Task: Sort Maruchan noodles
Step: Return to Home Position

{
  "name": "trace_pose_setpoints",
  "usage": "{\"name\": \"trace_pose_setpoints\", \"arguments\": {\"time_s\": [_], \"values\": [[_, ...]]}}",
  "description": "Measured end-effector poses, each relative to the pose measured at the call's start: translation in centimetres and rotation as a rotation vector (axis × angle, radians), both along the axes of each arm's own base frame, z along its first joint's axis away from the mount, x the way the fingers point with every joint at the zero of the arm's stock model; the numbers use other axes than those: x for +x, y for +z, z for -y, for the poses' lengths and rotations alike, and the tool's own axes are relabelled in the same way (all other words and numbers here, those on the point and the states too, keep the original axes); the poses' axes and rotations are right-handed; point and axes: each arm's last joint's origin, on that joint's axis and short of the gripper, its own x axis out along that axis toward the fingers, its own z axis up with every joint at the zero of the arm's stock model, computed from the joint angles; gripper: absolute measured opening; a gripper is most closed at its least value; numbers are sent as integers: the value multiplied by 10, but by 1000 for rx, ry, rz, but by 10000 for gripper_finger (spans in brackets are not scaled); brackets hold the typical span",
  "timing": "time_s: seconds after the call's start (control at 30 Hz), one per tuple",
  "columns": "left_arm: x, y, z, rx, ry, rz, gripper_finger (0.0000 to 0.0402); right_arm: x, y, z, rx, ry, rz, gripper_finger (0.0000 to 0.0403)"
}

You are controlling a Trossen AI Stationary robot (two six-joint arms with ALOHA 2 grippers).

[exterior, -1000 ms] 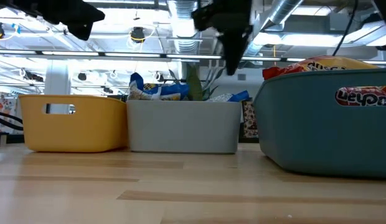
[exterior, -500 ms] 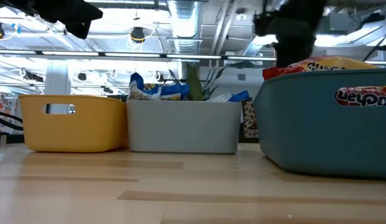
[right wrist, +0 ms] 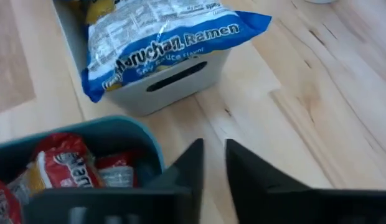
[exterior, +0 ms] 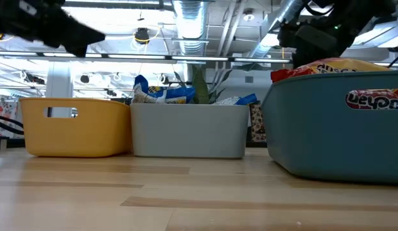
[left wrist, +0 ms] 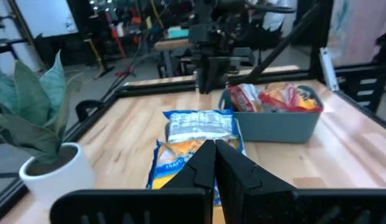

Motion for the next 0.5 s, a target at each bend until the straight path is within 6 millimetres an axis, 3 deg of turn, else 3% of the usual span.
{"name": "trace_pose_setpoints", "arguments": {"time_s": [0.13,0.37,0.5], "values": [[-10,-10,-5,1,-44,35,0,1,0,1,-11,14,1,13],[-26,-18,-11,-5,-95,12,0,2,1,8,33,27,-1,12],[-20,-38,-12,-16,-86,25,0,2,1,13,45,34,-10,9]]}}
